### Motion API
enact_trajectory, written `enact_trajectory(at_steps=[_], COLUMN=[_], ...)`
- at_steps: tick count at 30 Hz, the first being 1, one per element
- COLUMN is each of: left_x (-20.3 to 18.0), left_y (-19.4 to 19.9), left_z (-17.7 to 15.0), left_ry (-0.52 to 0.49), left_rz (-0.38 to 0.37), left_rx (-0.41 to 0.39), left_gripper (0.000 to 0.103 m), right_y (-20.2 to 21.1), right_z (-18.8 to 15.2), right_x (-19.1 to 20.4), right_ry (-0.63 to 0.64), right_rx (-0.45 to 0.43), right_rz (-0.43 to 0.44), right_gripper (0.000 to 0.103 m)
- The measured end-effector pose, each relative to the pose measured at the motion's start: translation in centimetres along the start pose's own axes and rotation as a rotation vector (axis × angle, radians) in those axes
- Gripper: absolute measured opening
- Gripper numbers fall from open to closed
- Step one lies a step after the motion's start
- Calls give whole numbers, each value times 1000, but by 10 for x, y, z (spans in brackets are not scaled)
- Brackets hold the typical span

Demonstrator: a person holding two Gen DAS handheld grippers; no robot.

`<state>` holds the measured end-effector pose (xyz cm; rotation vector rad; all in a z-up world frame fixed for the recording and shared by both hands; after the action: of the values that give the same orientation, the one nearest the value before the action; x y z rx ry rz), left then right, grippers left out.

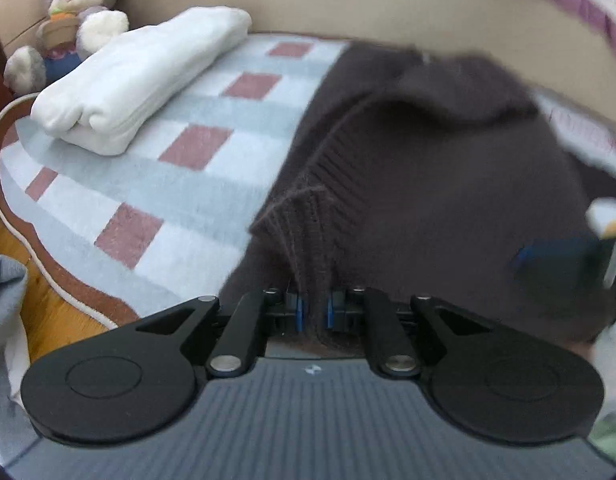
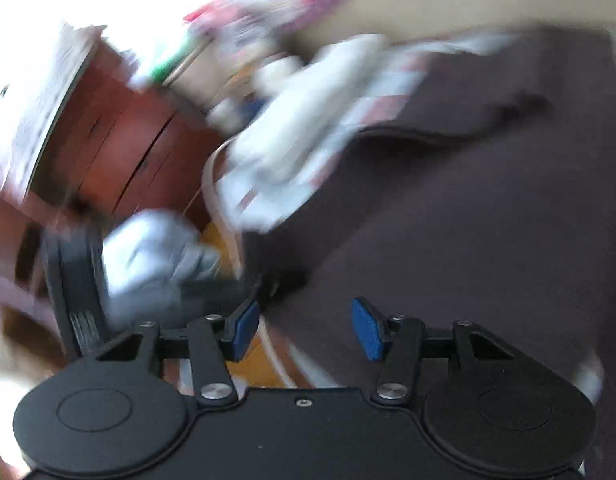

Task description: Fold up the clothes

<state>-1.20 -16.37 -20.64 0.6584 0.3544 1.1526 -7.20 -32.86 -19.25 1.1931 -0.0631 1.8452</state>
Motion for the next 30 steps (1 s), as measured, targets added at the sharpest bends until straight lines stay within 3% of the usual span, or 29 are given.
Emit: enact_trajectory(at_steps=[4, 6, 9, 12, 17, 21, 25, 27, 30], left_x=[-4, -1, 13, 25, 10, -1, -34, -62, -104], left_y=[8, 11, 8, 7, 38, 61, 39, 17, -16], left_z=[8, 12, 6, 0, 38, 71, 82, 82, 85], left_ry=[-108, -137, -88, -26, -190, -234, -215, -220, -136], left_rz=[46, 71, 74, 74, 102, 95, -76, -156, -213], left_rx=[-8, 3, 49, 85, -38, -159, -162, -115, -60], left_gripper=[13, 29, 51, 56, 54, 64, 64, 77, 77], right_y=[21, 31, 33, 32, 44, 66, 71, 71, 56], right_z=[16, 22, 28, 39, 63, 81, 81, 79, 62], right_x=[-23, -31, -43, -46, -47, -54, -70, -78, -95], right_ry=[-23, -9, -1, -53, -2, 12, -78, -128, -182], right_rx=[-65, -101, -135, -167, -213, -253, -277, -282, -240], right_rz=[-106, -163, -223, -191, -243, -295, -303, -303, -337], right_gripper=[59, 58, 58, 58, 59, 59, 59, 60, 59])
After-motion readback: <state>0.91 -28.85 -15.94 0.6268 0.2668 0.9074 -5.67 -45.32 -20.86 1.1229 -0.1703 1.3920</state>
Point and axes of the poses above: each gripper's, at about its wrist camera, not at the fingertips, and y roughly against the way its jaws point, x to its left, z to its top, the point moved 9 cm from there along -y, roughly the way its jaws point, and after that the axes turned 13 degrees about -x, right-handed, at the moved point
